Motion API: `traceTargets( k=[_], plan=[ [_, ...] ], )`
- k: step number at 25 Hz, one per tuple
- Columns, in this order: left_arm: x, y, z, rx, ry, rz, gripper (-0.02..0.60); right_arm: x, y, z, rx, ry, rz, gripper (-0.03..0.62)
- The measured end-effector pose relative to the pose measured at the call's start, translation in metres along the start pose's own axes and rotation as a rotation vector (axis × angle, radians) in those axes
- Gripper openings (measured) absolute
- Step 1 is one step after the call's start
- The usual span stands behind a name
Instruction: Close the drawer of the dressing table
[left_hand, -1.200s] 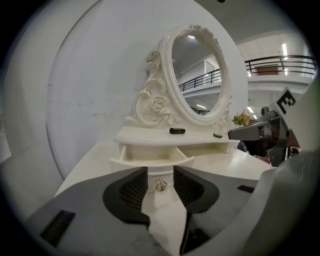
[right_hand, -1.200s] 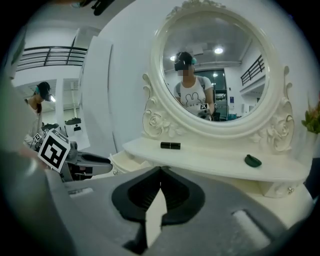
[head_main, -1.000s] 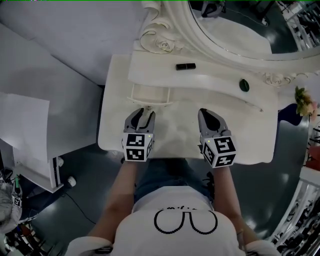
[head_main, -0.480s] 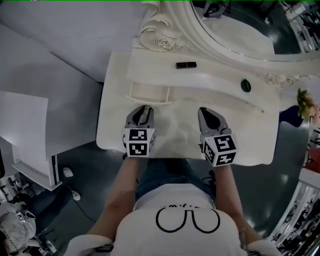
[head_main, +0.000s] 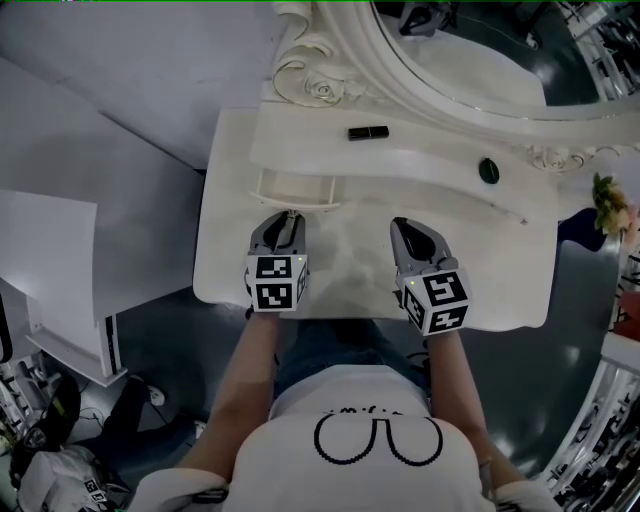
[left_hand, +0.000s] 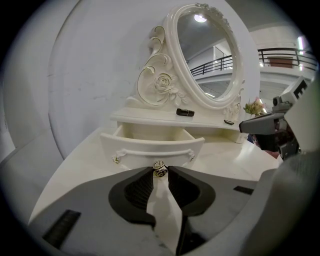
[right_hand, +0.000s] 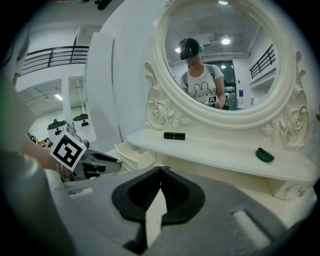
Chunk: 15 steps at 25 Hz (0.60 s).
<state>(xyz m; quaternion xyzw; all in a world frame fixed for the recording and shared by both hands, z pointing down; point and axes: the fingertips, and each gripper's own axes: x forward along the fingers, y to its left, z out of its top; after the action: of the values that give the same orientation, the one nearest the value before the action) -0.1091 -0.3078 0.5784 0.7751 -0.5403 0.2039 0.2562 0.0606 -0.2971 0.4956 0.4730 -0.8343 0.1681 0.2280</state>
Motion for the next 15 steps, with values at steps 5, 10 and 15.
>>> traceTargets(
  k=[5,10,15],
  plan=[
    [0.010,0.002,0.008,0.005,-0.008,0.004,0.092,0.000,-0.004,0.001,-0.005,0.002,-0.002,0.000],
    [0.020,0.003,0.016,0.005,-0.015,0.009,0.092,0.001,-0.009,0.003,-0.010,0.003,-0.002,0.000],
    [0.029,0.005,0.023,0.001,-0.014,0.024,0.092,0.002,-0.013,0.006,-0.013,-0.002,0.000,0.000]
  ],
)
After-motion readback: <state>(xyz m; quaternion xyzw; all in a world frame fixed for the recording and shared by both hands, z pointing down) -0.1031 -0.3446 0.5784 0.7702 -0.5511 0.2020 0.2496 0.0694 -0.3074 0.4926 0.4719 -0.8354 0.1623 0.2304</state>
